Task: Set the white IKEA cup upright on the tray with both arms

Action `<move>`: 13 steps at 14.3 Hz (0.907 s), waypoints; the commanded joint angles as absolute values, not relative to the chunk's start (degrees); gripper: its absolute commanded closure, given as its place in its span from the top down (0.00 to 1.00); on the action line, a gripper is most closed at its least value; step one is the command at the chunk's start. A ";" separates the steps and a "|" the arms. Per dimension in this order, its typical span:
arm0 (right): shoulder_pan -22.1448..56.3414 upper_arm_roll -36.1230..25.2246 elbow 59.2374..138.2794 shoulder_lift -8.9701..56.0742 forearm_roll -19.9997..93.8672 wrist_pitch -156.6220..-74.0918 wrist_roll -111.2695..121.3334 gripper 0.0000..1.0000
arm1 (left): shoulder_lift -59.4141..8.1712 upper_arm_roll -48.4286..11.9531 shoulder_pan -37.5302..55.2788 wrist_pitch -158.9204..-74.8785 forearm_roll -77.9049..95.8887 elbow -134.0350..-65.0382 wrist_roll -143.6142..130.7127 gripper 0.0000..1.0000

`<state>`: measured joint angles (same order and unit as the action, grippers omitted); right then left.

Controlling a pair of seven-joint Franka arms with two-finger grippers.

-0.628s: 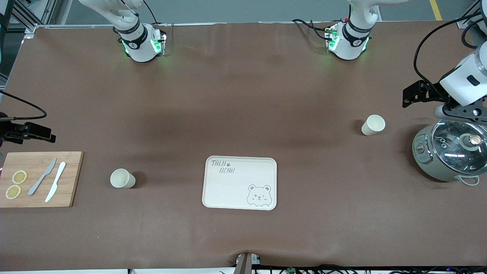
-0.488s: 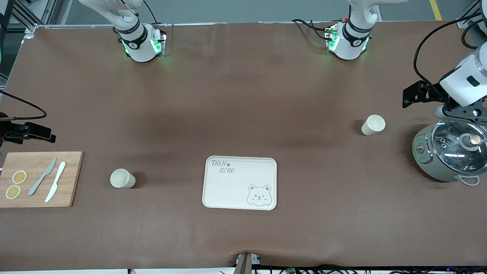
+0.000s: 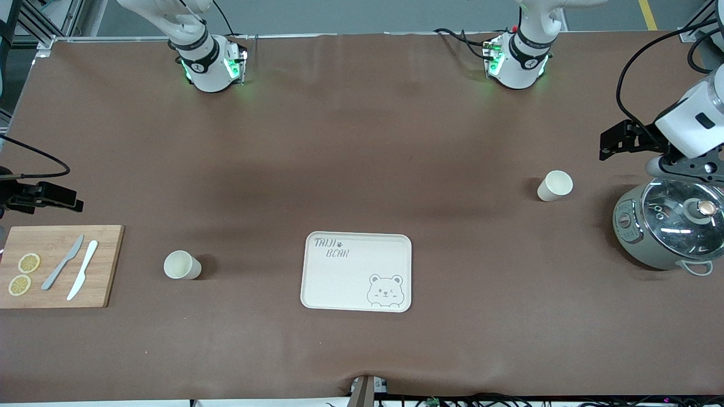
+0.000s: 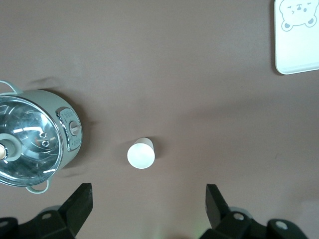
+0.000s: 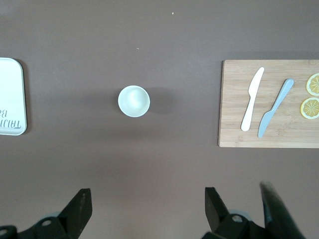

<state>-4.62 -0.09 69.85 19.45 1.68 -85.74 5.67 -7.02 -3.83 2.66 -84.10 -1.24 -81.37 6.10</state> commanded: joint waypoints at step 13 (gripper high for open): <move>-4.92 0.44 70.40 18.81 0.79 -85.43 5.01 1.00 | 2.02 -3.69 -2.28 -121.89 -0.26 -121.80 14.50 1.00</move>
<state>-4.62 -0.09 70.00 19.45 1.68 -85.74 5.67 -1.82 -3.66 -1.07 -116.96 -1.24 -114.49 12.46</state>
